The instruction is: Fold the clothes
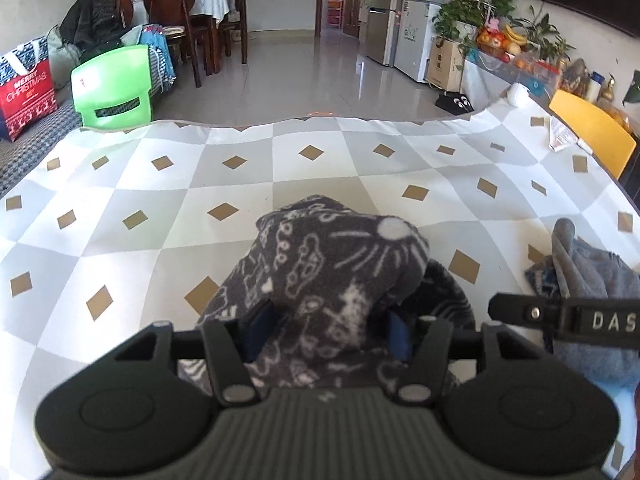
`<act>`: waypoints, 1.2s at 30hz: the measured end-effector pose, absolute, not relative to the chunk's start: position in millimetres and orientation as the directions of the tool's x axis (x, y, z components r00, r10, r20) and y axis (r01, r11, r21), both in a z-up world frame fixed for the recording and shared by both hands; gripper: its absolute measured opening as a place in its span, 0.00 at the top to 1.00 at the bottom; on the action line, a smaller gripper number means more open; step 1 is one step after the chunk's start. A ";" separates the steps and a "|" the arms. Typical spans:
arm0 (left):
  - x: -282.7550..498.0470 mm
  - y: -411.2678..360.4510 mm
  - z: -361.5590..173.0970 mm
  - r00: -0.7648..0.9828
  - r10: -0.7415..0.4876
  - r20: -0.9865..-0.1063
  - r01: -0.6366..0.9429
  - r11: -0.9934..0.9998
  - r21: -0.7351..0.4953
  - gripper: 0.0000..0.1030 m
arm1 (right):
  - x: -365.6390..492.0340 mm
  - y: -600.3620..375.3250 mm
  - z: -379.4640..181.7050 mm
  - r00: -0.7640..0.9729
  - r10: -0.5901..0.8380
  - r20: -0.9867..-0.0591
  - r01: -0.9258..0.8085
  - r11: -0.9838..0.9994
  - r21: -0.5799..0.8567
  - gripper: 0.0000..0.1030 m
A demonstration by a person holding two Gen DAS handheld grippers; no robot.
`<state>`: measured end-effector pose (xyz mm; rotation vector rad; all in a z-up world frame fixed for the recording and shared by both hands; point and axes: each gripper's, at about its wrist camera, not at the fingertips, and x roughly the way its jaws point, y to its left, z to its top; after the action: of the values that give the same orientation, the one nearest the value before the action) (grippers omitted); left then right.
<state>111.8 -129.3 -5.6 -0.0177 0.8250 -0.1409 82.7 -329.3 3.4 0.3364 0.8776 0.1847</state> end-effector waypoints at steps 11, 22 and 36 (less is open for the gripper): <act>116.0 -49.3 16.2 0.715 -0.059 -0.697 -0.065 0.986 -0.151 0.58 | 68.9 -281.3 -33.3 0.492 0.329 -0.806 -0.231 0.942 0.244 0.62; 113.1 -21.1 12.1 0.697 -0.022 -0.716 -0.115 0.983 -0.143 0.49 | 55.1 -222.5 -42.9 0.448 0.386 -0.806 -0.429 0.884 0.185 0.54; 110.1 -22.6 9.3 0.687 -0.019 -0.726 -0.102 0.987 -0.123 0.39 | 16.5 -189.2 -26.1 0.422 0.487 -0.765 -0.596 0.785 0.171 0.52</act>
<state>110.1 -22.6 9.3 -0.1586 0.8124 0.0467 16.5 -189.2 -26.1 -0.1333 0.9098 0.6808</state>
